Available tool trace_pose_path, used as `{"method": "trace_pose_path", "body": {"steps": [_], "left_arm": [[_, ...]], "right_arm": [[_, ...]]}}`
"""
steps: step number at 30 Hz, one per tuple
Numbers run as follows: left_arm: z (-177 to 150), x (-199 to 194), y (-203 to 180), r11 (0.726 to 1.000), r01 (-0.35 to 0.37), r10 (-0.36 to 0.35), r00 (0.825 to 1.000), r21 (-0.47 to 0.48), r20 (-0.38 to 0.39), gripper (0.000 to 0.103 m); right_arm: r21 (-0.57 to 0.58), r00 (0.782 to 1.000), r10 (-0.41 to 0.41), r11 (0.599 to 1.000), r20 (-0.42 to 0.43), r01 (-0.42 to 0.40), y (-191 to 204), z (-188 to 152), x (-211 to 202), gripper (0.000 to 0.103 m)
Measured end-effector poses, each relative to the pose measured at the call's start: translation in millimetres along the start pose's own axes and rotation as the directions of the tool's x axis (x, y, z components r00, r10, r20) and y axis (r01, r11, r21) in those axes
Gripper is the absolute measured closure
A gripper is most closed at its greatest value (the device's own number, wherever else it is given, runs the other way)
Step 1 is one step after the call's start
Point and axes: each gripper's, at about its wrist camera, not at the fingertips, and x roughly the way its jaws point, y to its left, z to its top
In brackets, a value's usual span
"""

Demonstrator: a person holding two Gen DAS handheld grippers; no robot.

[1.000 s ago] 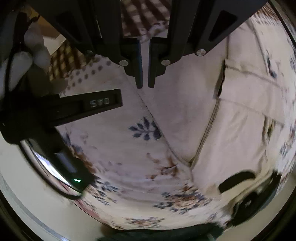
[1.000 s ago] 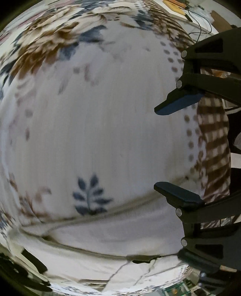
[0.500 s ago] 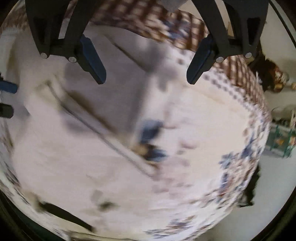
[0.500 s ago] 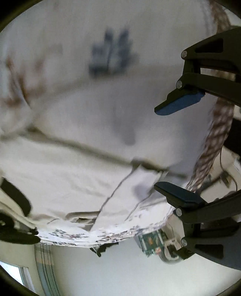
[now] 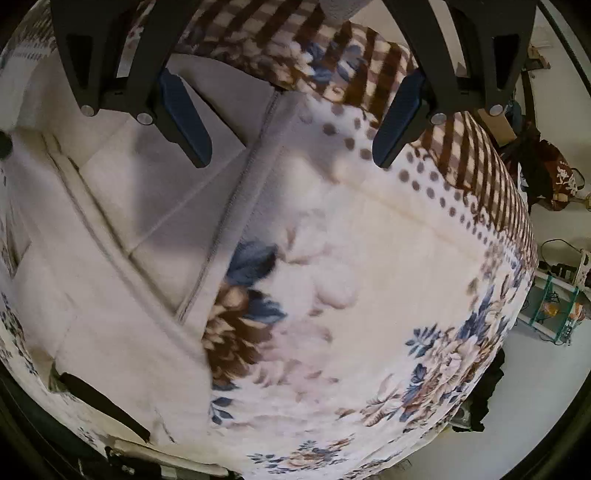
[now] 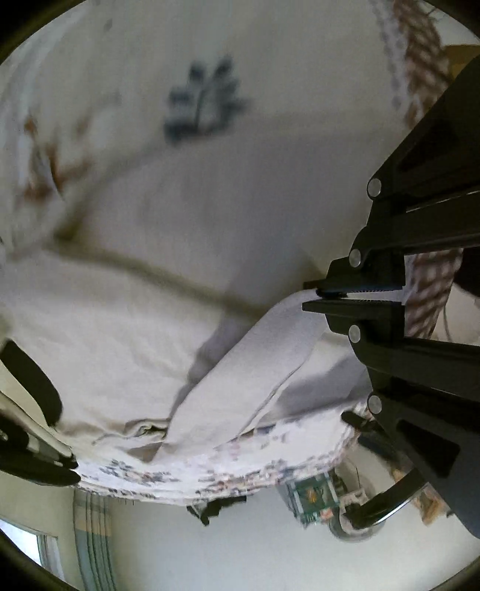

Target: Fold small clothes

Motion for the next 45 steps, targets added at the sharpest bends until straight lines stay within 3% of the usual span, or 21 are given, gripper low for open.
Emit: {"method": "trace_pose_path", "body": {"steps": [7, 11, 14, 17, 19, 24, 28, 33, 39, 41, 45], "left_arm": [[-2.2, 6.1, -7.2, 1.0, 0.009, -0.008, 1.0, 0.028, -0.011, 0.014], [-3.2, 9.6, -7.9, 0.999, 0.007, -0.007, 1.0, 0.042, -0.013, 0.014], [-4.4, 12.8, -9.0, 0.999, 0.008, -0.007, 1.0, 0.053, -0.023, 0.014], [-6.0, 14.4, -8.7, 0.998, 0.009, -0.007, 0.999, 0.066, -0.031, 0.014], [-8.0, 17.1, -6.8, 0.997, 0.01, -0.007, 0.999, 0.071, -0.044, 0.014], [4.2, 4.1, -0.5, 0.998, 0.035, -0.033, 0.999, 0.06, -0.032, 0.014], [58.1, -23.9, -7.9, 0.996, 0.061, -0.066, 0.995, 0.07, 0.074, 0.014], [157.7, -32.7, -55.6, 0.983, 0.124, -0.15, 0.969, 0.135, 0.196, 0.014], [249.9, 4.5, -135.8, 0.954, 0.125, -0.187, 0.958, 0.272, 0.216, 0.014], [274.9, 15.3, -147.4, 0.959, 0.092, -0.16, 0.957, 0.268, 0.242, 0.014], [300.9, 38.1, -156.6, 0.965, 0.127, -0.179, 0.96, 0.231, 0.216, 0.014]], "right_arm": [[0.044, 0.996, -0.083, 0.995, -0.034, 0.084, -63.8, -33.0, -17.2, 0.101], [0.049, 0.993, -0.109, 0.993, -0.055, 0.112, -72.1, -41.2, 1.1, 0.1], [0.027, 0.986, -0.121, 0.992, -0.119, 0.125, -75.7, -43.3, 17.2, 0.1], [0.03, 0.985, -0.102, 0.994, -0.14, 0.107, -73.3, -39.7, 23.1, 0.083], [0.057, 0.991, -0.079, 0.995, -0.107, 0.086, -77.0, -36.7, 15.9, 0.052], [0.11, 0.997, -0.051, 0.992, -0.063, 0.058, -85.2, -23.7, -5.1, 0.049], [0.075, 1.0, -0.019, 0.997, 0.002, 0.019, -65.2, 18.9, -30.5, 0.049], [-0.01, 0.992, -0.038, 0.999, 0.124, 0.04, -22.7, 104.7, -63.3, 0.049], [-0.021, 0.974, -0.074, 0.997, 0.215, 0.081, 21.9, 220.6, -58.5, 0.049], [0.023, 0.971, -0.048, 0.999, 0.235, 0.043, 24.3, 249.1, -56.5, 0.049], [0.118, 0.964, -0.046, 0.993, 0.263, 0.015, 23.1, 288.1, -43.8, 0.049]]}}
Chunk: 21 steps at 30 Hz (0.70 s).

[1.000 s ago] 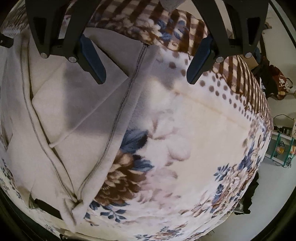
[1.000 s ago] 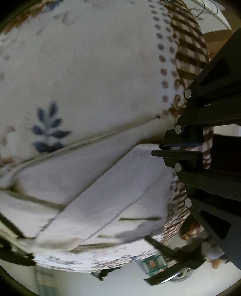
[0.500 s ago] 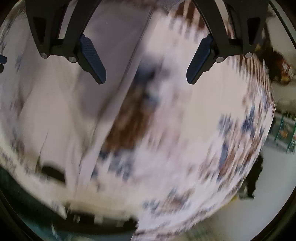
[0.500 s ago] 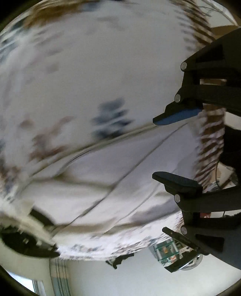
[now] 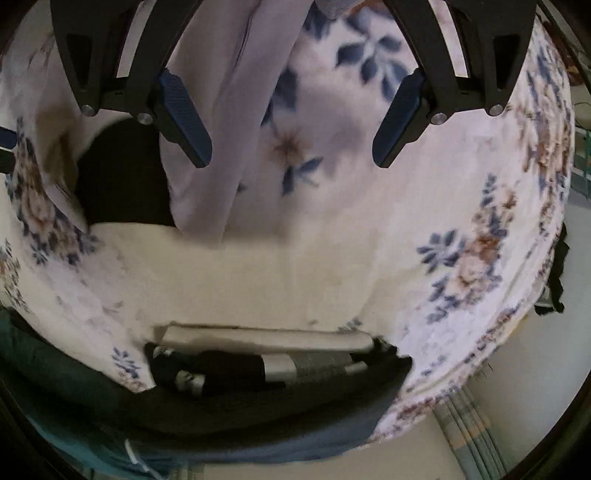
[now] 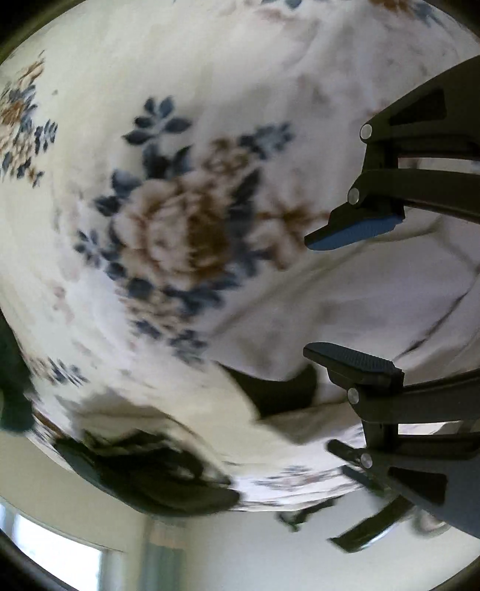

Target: Fold small clothes

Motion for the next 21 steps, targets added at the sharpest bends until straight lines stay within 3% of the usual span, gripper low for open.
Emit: {"method": "trace_pose_path", "body": {"steps": [4, 7, 9, 13, 16, 21], "left_arm": [[2.3, 41.6, -29.3, 0.995, 0.029, -0.019, 0.995, 0.093, -0.098, 0.014], [1.6, 48.4, -45.3, 0.985, 0.01, 0.005, 0.996, 0.173, -0.086, 0.014], [4.7, 37.5, -40.8, 0.985, 0.025, -0.013, 0.998, 0.172, -0.067, 0.014], [4.9, -15.9, -2.9, 0.992, 0.077, -0.078, 0.997, 0.095, 0.014, 0.014], [-8.2, -60.1, 30.2, 0.993, 0.109, -0.111, 0.993, 0.043, 0.049, 0.014], [-56.8, -126.7, 77.7, 0.994, 0.106, -0.105, 0.994, -0.024, 0.036, 0.014]], "right_arm": [[-0.081, 0.994, -0.088, 0.993, -0.057, 0.084, 24.7, 14.1, 48.5, 0.049], [-0.222, 0.973, -0.196, 0.961, -0.126, 0.165, 49.7, 7.2, 88.3, 0.049], [-0.269, 0.965, -0.238, 0.942, -0.114, 0.201, 57.6, 5.0, 93.8, 0.049], [-0.161, 0.989, -0.094, 0.984, -0.116, 0.075, 42.8, 8.2, 57.1, 0.049], [-0.119, 0.993, 0.011, 0.993, -0.114, -0.024, 23.1, -4.0, 14.3, 0.049], [-0.08, 0.984, 0.063, 0.994, -0.168, -0.077, -17.4, -58.7, -47.1, 0.049]]}}
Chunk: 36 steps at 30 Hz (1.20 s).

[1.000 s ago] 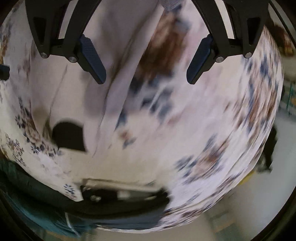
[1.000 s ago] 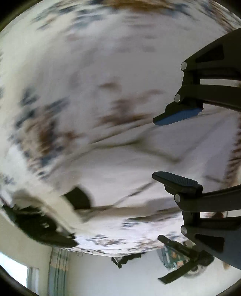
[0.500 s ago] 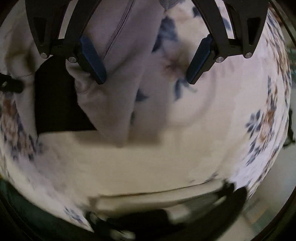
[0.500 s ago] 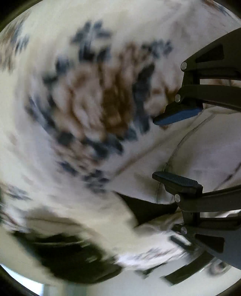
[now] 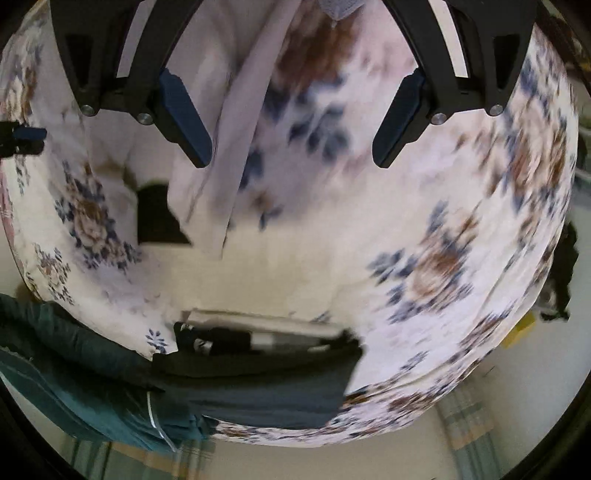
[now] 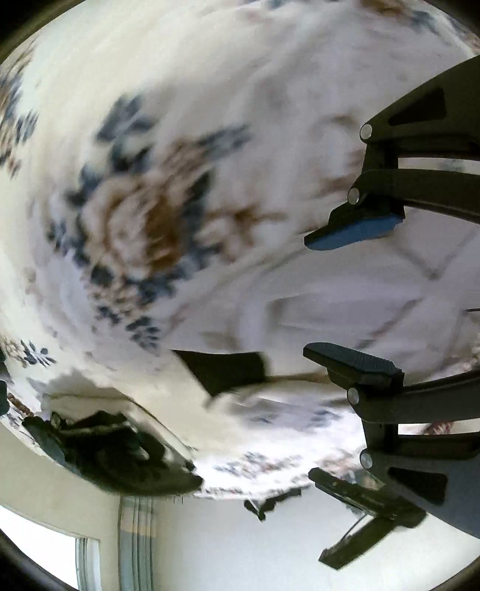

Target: Fold small clothes

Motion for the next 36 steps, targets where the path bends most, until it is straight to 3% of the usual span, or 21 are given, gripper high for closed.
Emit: {"method": "trace_pose_path", "body": {"steps": [6, 9, 13, 15, 16, 20, 22, 24, 26, 27, 28, 29, 36], "left_arm": [[-78.1, -45.2, 31.8, 0.997, -0.035, 0.025, 0.991, -0.074, -0.131, 0.014], [-130.8, -45.8, 43.2, 0.994, -0.068, 0.047, 0.972, -0.086, -0.232, 0.014], [-206.0, -21.9, 49.2, 0.995, -0.083, 0.058, 0.938, -0.057, -0.342, 0.014], [-240.0, -3.1, 54.2, 0.994, -0.067, 0.029, 0.916, -0.082, -0.4, 0.014], [-258.2, 9.4, 56.9, 0.992, -0.051, -0.005, 0.896, -0.115, -0.444, 0.014], [-292.3, 33.6, 55.8, 0.975, 0.034, -0.142, 0.859, -0.221, -0.492, 0.015], [-296.0, 35.3, 50.0, 0.976, 0.043, -0.142, 0.87, -0.214, -0.471, 0.017], [-292.7, 33.7, 44.3, 0.979, 0.048, -0.133, 0.885, -0.196, -0.447, 0.035], [-287.4, 32.3, 39.3, 0.983, 0.047, -0.12, 0.891, -0.175, -0.439, 0.072], [-284.3, 31.4, 37.5, 0.985, 0.046, -0.115, 0.893, -0.166, -0.435, 0.08], [-279.7, 29.7, 37.5, 0.986, 0.044, -0.11, 0.897, -0.161, -0.427, 0.094], [-276.2, 27.5, 38.7, 0.985, 0.052, -0.118, 0.9, -0.167, -0.42, 0.098], [-242.0, -9.3, 51.9, 0.964, 0.096, -0.179, 0.925, -0.249, -0.335, 0.101]], "right_arm": [[0.032, 0.993, -0.028, 0.999, -0.115, 0.032, -36.5, -110.4, -28.1, 0.047], [0.069, 0.983, -0.041, 0.996, -0.178, 0.054, -64.2, -157.0, -25.2, 0.047], [0.109, 0.96, -0.074, 0.988, -0.269, 0.107, -110.1, -214.1, 9.2, 0.047], [0.119, 0.955, -0.065, 0.987, -0.289, 0.103, -127.3, -231.1, 26.6, 0.047], [0.13, 0.953, -0.061, 0.986, -0.297, 0.104, -137.9, -240.6, 36.5, 0.047], [0.156, 0.947, 0.0, 0.986, -0.32, 0.052, -161.9, -266.9, 63.5, 0.047], [0.167, 0.945, 0.025, 0.985, -0.326, 0.032, -166.9, -273.8, 72.4, 0.047], [0.19, 0.95, 0.07, 0.982, -0.305, -0.011, -168.1, -277.8, 75.2, 0.048], [0.192, 0.956, 0.095, 0.98, -0.279, -0.042, -166.4, -279.7, 74.6, 0.059], [0.194, 0.957, 0.108, 0.979, -0.268, -0.057, -164.1, -279.8, 74.3, 0.062], [0.19, 0.959, 0.119, 0.979, -0.256, -0.071, -160.9, -279.8, 74.0, 0.076], [0.183, 0.963, 0.114, 0.981, -0.246, -0.069, -157.6, -279.9, 73.1, 0.095], [0.205, 0.975, 0.14, 0.973, -0.173, -0.104, -133.7, -262.3, 43.2, 0.099]]}}
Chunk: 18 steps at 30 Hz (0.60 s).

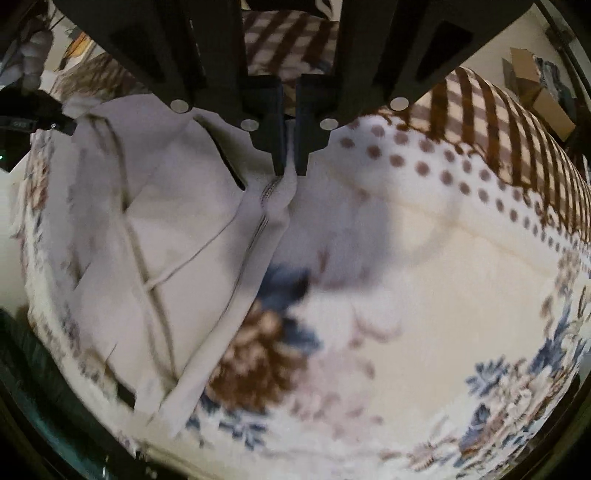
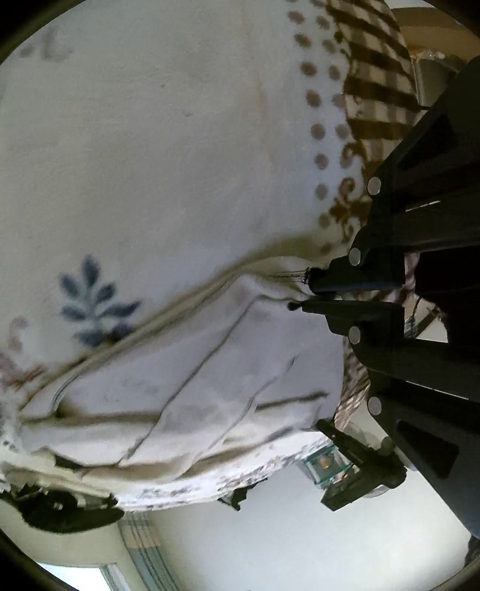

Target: Fold small clothes

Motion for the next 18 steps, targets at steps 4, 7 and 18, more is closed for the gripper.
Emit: {"method": "trace_pose_path", "body": {"steps": [4, 7, 18], "left_arm": [[29.0, -20.6, -7.0, 0.996, 0.07, -0.066, 0.996, -0.053, 0.062, 0.101], [68.2, -20.7, -15.2, 0.991, 0.115, -0.104, 0.986, -0.074, 0.131, 0.101], [157.3, 11.1, 8.6, 0.949, 0.225, -0.191, 0.967, -0.222, 0.168, 0.069]], "right_arm": [[-0.004, 0.998, 0.041, 0.999, 0.047, -0.041, 13.2, 17.6, -28.9, 0.099], [-0.017, 0.993, 0.06, 0.998, 0.101, -0.059, 30.7, 46.6, -43.8, 0.1], [-0.066, 0.97, 0.039, 0.998, 0.239, -0.024, 72.7, 137.0, -66.2, 0.06]]}}
